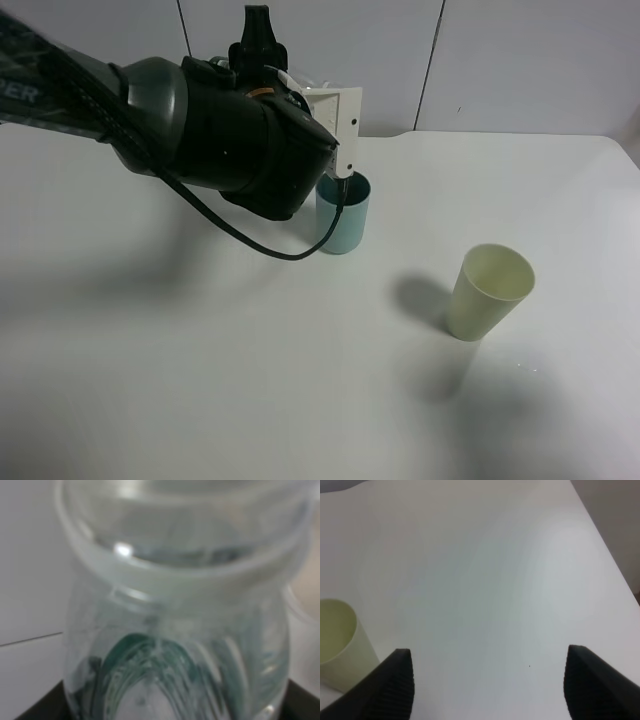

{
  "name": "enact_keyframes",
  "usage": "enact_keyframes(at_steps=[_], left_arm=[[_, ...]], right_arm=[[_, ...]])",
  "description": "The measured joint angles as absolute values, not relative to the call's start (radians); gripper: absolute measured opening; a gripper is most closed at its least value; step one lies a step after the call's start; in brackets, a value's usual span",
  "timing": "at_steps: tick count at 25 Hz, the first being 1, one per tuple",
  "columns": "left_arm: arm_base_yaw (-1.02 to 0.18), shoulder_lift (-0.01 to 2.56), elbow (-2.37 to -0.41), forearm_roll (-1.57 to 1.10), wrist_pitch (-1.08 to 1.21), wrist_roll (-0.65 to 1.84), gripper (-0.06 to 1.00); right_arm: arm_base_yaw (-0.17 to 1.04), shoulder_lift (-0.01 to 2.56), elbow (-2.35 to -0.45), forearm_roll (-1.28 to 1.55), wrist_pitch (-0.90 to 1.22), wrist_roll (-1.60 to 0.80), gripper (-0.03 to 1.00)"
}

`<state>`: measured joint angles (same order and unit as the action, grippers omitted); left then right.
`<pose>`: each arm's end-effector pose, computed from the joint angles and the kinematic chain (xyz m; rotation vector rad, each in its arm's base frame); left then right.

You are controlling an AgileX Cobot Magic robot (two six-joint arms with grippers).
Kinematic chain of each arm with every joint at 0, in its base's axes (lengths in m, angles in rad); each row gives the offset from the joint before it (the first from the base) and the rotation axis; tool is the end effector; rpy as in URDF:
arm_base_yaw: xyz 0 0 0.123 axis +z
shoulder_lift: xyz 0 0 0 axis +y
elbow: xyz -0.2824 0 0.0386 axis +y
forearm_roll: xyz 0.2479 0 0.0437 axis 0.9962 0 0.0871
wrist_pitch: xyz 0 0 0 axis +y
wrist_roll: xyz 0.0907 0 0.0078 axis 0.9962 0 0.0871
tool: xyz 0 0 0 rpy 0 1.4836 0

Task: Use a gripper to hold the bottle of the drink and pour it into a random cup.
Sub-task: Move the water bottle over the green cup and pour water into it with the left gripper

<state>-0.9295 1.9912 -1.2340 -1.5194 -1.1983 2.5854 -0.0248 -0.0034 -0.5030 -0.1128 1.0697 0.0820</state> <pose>0.3008 -0.2614 0.2093 1.2463 1.5600 1.3783 -0.0066 -0.0088 0.2777 0.1153 2.0399 -0.0993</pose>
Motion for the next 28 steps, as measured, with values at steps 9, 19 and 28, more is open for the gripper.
enact_keyframes(at_steps=[9, 19, 28], left_arm=[[-0.930, 1.991, -1.234, -1.519, -1.198, 2.585, 0.54], [-0.930, 1.991, -1.234, -1.481, -1.198, 2.585, 0.54], [-0.930, 1.991, -1.234, -1.481, -1.198, 2.585, 0.54]], right_arm=[[-0.025, -0.003, -0.503, -0.113, 1.070, 0.082, 0.63], [-0.025, -0.003, -0.503, -0.113, 1.070, 0.082, 0.63], [-0.025, -0.003, -0.503, -0.113, 1.070, 0.082, 0.63]])
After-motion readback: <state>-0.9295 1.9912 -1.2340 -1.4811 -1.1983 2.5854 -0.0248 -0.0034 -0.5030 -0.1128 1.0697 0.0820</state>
